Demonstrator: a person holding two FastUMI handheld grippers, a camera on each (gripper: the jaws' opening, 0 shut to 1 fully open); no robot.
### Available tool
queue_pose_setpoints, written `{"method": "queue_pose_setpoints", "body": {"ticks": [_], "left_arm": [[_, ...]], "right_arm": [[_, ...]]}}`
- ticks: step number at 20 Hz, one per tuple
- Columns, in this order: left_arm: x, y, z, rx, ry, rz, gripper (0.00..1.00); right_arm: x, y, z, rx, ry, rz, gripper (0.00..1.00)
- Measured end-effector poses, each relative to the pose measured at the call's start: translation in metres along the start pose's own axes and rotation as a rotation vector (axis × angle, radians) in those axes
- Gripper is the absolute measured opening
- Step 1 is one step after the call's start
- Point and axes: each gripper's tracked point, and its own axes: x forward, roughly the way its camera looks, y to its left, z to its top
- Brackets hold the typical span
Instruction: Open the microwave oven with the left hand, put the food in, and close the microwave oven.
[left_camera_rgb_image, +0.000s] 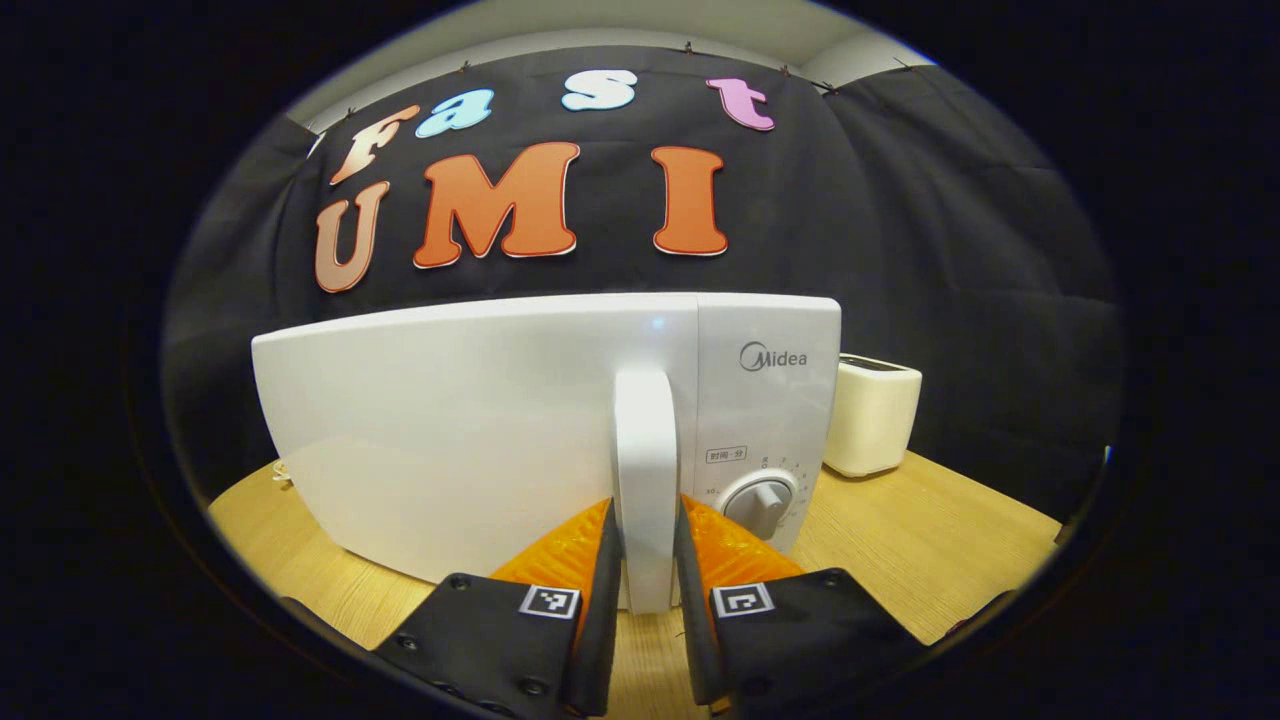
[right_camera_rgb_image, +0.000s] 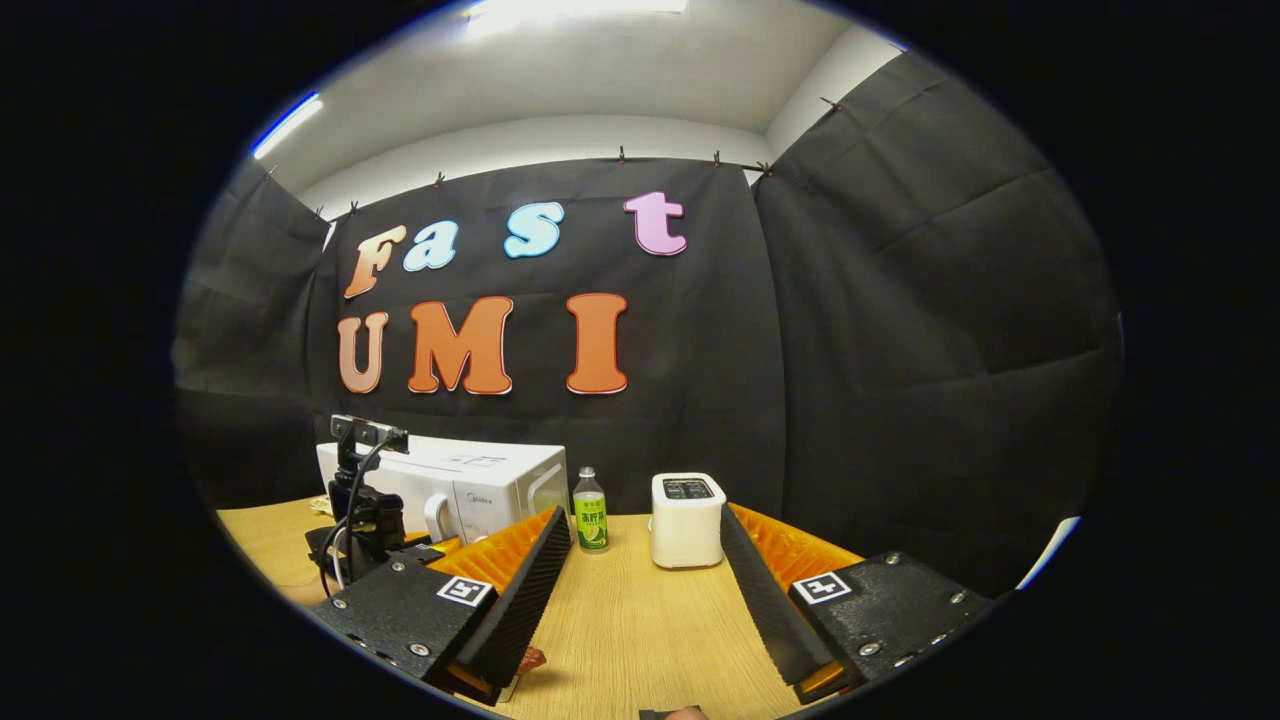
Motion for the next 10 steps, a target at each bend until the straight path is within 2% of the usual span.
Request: {"method": "queue_pose_setpoints", "body": {"ticks": [3, 4, 5, 10], "left_arm": [[0.001, 0.002, 0.0, 0.002, 0.007, -0.012, 0.24], [0.0, 0.001, 0.0, -0.002, 0.007, -0.011, 0.27], [0.0, 0.0, 0.0, 0.0, 0.011, -0.013, 0.19], [-0.012, 0.001, -0.005, -0.036, 0.033, -0.025, 0.19]], "right_arm": [[0.0, 0.002, -0.002, 0.007, 0.005, 0.0, 0.93], [-0.001, 0.002, -0.003, 0.009, 0.007, 0.001, 0.93], [-0.001, 0.004, -0.004, 0.008, 0.009, 0.001, 0.93], [-0.001, 0.004, -0.009, -0.006, 0.02, -0.006, 0.94]]}}
